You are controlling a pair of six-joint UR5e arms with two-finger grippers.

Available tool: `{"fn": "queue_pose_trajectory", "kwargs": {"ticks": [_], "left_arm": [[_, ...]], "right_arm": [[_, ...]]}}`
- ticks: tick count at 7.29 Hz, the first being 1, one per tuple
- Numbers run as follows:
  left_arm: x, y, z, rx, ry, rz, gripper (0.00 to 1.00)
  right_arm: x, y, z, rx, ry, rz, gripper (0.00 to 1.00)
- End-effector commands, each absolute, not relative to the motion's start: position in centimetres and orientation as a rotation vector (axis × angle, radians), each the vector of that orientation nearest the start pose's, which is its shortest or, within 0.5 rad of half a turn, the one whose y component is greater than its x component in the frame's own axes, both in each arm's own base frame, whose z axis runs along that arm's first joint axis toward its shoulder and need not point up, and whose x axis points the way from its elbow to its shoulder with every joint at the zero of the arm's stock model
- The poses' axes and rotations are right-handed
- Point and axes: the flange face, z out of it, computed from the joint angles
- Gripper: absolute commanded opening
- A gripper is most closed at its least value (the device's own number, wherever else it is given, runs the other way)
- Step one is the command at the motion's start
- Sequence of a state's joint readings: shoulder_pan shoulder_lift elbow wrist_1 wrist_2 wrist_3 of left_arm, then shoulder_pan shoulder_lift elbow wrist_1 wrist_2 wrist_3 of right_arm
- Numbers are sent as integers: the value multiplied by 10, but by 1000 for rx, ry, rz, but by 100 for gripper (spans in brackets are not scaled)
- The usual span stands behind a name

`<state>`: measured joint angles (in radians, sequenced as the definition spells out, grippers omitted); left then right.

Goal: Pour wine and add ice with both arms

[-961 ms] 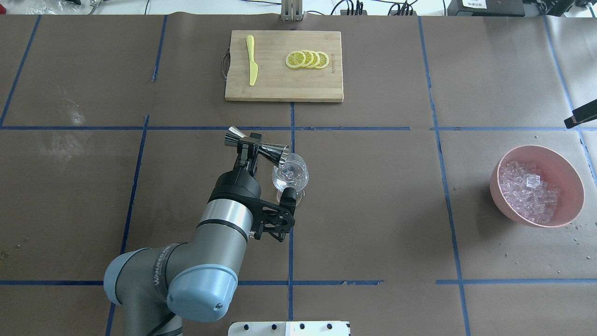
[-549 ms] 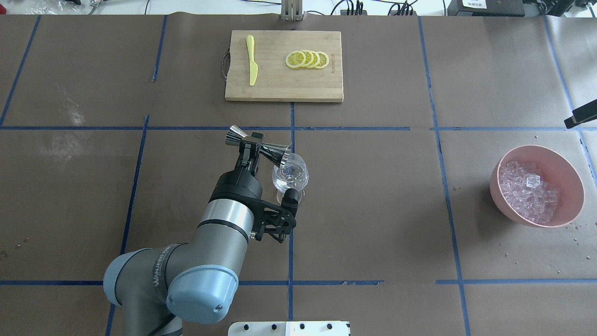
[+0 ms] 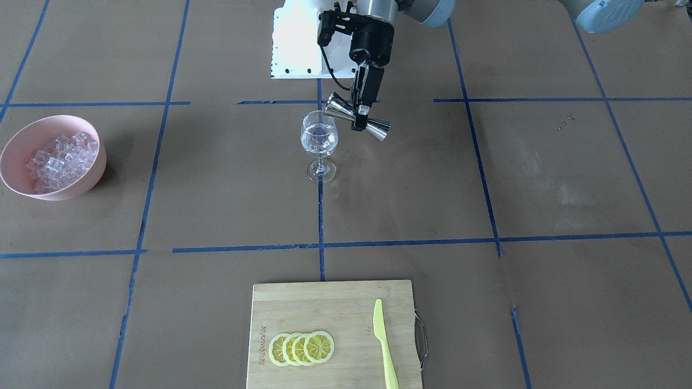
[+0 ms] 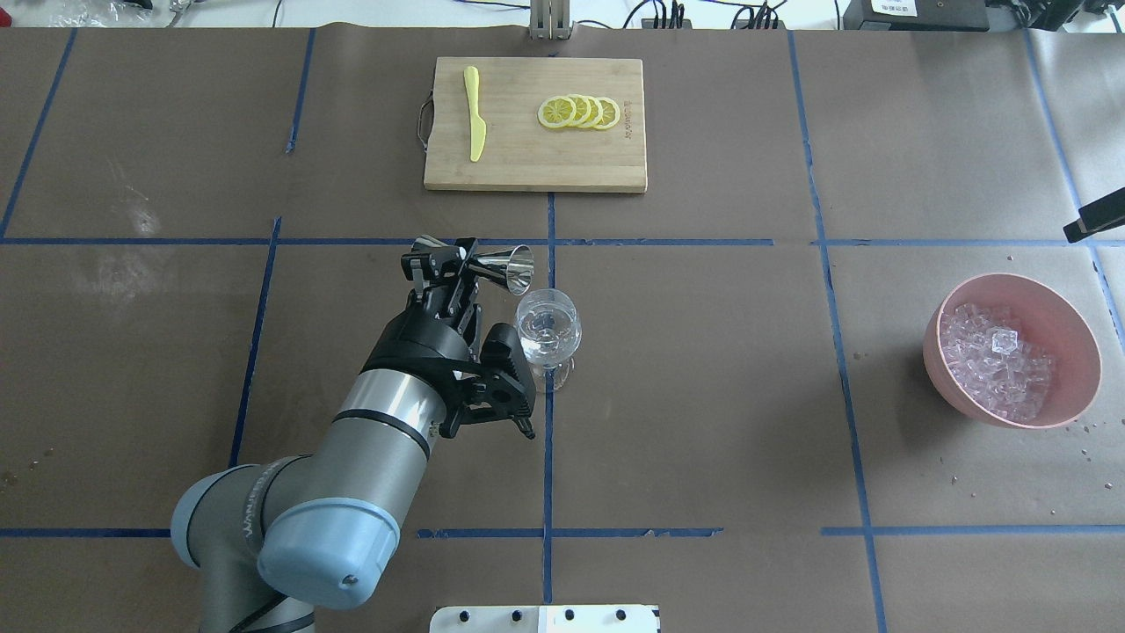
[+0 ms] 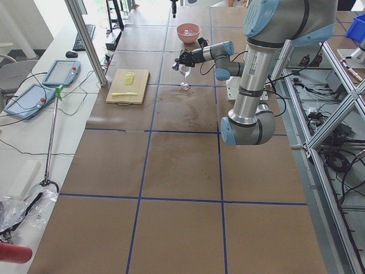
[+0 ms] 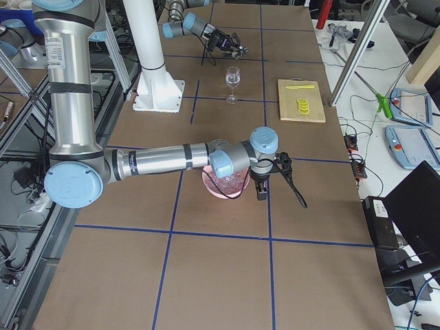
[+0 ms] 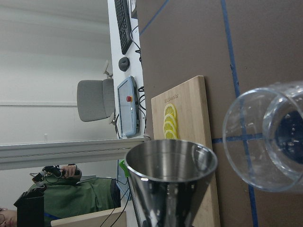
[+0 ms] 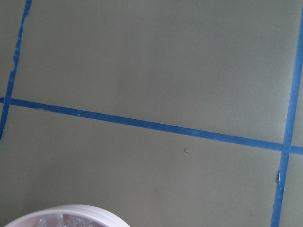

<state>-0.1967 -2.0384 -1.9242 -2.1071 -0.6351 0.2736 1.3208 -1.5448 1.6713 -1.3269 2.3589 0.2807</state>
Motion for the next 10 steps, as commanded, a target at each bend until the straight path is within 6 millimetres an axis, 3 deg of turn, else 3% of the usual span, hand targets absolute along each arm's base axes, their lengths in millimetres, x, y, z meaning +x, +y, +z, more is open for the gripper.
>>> {"fn": "queue_pose_trajectory", "kwargs": {"ticks": [1, 3, 5, 6, 7, 9, 10], "left_arm": [[466, -315, 204, 1510, 118, 556, 0], [433, -308, 285, 1485, 337, 327, 0], [395, -305, 351, 1486, 391, 168, 0], [379, -309, 370, 1489, 432, 104, 0], [369, -309, 405, 1452, 446, 72, 0], [337, -307, 440, 1431, 509, -20, 0], [327, -305, 468, 1408, 471, 5, 0]], "right_arm": [[-68, -519, 567, 135, -842, -117, 100], [-67, -519, 569, 134, -839, -115, 100], [-67, -519, 567, 137, -838, -116, 100], [-67, -519, 567, 137, -838, -116, 100], [-67, -519, 567, 138, -838, -117, 100], [-67, -519, 566, 140, -839, -119, 100], [-67, -519, 566, 140, -839, -119, 100]]}}
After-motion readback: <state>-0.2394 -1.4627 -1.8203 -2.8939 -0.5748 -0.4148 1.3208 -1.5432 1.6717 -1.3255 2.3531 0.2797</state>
